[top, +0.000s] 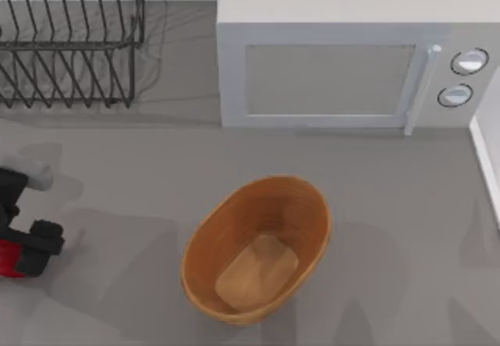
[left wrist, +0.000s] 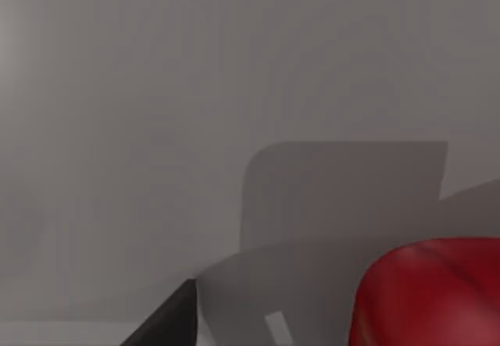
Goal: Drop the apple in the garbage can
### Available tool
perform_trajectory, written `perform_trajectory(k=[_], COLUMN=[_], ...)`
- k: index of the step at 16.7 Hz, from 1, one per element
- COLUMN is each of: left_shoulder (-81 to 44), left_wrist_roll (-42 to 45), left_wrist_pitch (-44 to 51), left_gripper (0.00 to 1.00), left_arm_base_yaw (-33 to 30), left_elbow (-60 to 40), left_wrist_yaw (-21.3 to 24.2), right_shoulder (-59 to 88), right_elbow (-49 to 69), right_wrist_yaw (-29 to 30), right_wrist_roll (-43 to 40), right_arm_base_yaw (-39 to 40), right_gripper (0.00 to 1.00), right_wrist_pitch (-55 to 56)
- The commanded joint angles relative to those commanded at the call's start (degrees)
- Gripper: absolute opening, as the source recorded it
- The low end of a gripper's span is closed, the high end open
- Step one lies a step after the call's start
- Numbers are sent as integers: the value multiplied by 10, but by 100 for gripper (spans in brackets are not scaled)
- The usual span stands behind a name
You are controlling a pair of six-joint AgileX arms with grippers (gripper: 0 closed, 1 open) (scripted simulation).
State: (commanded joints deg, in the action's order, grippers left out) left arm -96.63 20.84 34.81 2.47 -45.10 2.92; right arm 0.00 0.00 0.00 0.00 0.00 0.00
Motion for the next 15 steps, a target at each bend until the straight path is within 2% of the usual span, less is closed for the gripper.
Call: perform_trajectory(k=[8,15], left_shoulder=[0,0], left_wrist_roll=[0,0], left_wrist_pitch=[0,0], left_gripper=[2,0], left_arm_base_yaw=[0,0], left_elbow=[0,0], left_wrist_yaw=[0,0], right_shoulder=[0,0], right_elbow=[0,0], right_wrist_yaw=[0,0], right_wrist_roll=[0,0], right_arm_base_yaw=[0,0], right_gripper=[100,100], right_wrist_pitch=[0,0])
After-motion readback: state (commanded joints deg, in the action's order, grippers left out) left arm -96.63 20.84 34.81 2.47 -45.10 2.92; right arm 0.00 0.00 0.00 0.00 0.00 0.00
